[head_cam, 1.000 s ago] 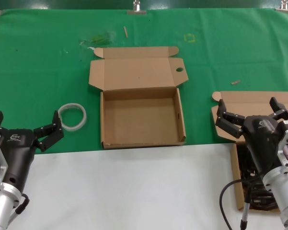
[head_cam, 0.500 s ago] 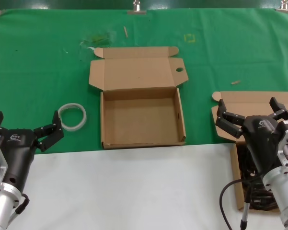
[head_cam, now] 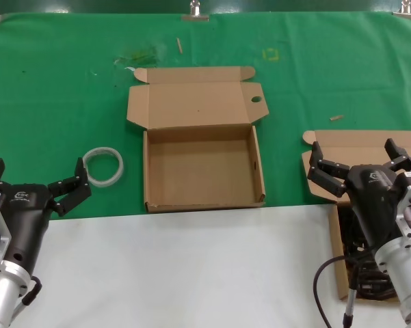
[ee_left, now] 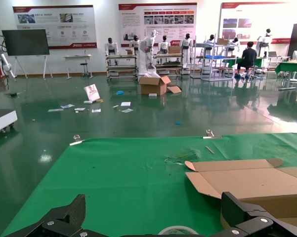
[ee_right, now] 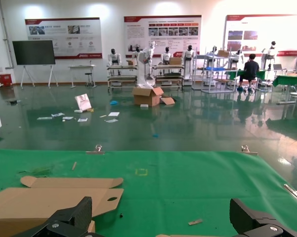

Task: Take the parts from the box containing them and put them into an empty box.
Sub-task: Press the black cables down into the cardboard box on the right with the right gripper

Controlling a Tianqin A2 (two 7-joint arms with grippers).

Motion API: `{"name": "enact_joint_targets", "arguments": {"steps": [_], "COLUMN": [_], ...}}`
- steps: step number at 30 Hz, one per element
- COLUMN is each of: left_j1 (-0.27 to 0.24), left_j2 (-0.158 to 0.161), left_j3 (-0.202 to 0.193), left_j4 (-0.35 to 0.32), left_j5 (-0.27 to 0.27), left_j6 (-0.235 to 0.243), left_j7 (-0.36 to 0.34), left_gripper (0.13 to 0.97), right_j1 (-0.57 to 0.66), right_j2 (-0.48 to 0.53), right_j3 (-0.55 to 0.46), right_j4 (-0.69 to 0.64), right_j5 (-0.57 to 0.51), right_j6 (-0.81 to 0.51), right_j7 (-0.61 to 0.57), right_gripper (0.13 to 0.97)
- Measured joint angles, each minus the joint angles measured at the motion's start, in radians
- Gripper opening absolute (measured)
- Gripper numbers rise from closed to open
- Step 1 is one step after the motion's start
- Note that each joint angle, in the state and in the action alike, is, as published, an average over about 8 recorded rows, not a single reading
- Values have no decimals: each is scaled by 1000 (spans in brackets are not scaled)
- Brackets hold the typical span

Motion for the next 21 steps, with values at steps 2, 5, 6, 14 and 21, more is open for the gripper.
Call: {"name": "enact_joint_targets", "arguments": {"steps": [2, 5, 6, 14, 21], "left_j1": [0, 0, 0, 0, 0], "left_j2": [0, 0, 0, 0, 0], "left_j3": [0, 0, 0, 0, 0], "left_j4": [0, 0, 0, 0, 0], "left_j5": [0, 0, 0, 0, 0], "left_j6": [0, 0, 0, 0, 0], "left_j7": [0, 0, 0, 0, 0], "left_gripper": [966, 966, 966, 966, 966], "right_j1": [0, 0, 0, 0, 0], "right_j2": [0, 0, 0, 0, 0], "right_j3": [0, 0, 0, 0, 0], "right_j4": [0, 0, 0, 0, 0], "right_j5": [0, 0, 0, 0, 0], "right_j6": [0, 0, 0, 0, 0], "right_j7": [0, 0, 0, 0, 0], "right_gripper": [966, 966, 966, 966, 966]}}
